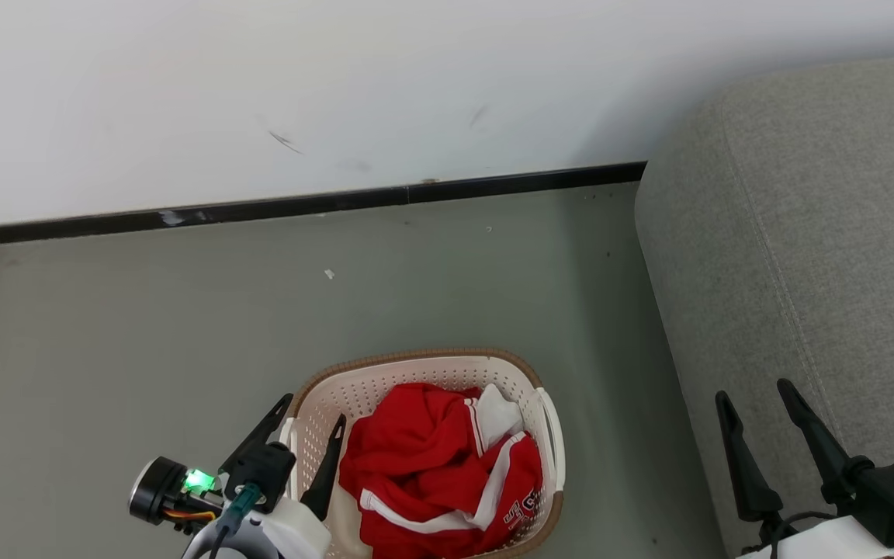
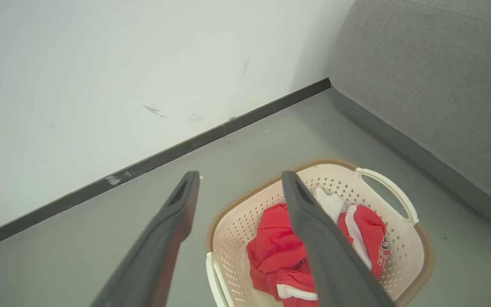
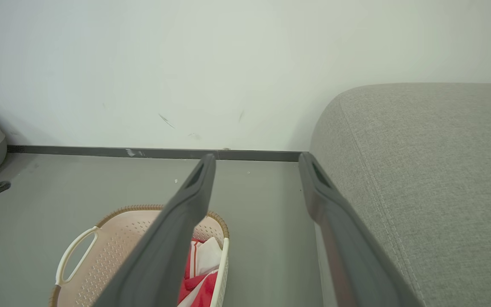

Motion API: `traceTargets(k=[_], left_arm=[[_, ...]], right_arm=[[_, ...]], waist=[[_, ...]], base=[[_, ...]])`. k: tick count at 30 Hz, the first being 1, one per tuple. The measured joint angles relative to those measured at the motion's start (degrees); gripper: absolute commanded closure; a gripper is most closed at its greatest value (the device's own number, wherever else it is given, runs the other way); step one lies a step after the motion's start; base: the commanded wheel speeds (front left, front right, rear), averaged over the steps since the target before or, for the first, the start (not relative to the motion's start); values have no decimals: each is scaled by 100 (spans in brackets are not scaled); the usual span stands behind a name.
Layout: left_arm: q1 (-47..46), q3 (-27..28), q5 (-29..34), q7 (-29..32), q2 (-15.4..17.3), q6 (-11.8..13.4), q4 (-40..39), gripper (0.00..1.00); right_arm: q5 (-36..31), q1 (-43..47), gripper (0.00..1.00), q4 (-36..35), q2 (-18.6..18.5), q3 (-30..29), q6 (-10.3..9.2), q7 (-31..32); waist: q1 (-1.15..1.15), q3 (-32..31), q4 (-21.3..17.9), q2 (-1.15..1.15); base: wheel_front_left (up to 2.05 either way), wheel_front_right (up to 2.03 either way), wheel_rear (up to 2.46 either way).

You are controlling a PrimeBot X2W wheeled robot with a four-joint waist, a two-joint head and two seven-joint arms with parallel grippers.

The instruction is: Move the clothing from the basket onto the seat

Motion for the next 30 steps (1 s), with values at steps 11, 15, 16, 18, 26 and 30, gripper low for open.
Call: traceTargets(k=[11, 15, 16, 18, 26, 30], left_arm=[[-632, -467, 412, 30, -51, -121, 692, 0], [-856, -580, 533, 80, -54, -122, 962, 0], [-915, -598, 537, 81, -58, -122, 1016, 0], [-1050, -647, 593, 123, -57, -146, 1117, 0], [-1573, -828, 867, 121, -68, -163, 1454, 0], [-1823, -887, 1033, 120, -54, -163, 1666, 0]], right_arm=[[52, -363, 0, -387, -1, 29, 0, 0], [97, -541, 0, -504, -1, 109, 0, -1], [115, -601, 0, -527, -1, 136, 0, 0], [156, -736, 0, -568, -2, 168, 0, -1], [290, -1247, 0, -750, -4, 194, 0, -3], [366, -1608, 0, -875, -7, 197, 0, -42]], waist=[[0, 648, -182, 0], [0, 923, -262, 0], [0, 994, -283, 0], [0, 1141, -328, 0], [0, 1748, -537, 0], [0, 2120, -687, 0]], base=[[0, 0, 0], [0, 0, 0], [0, 0, 0], [0, 0, 0], [0, 0, 0], [0, 0, 0]])
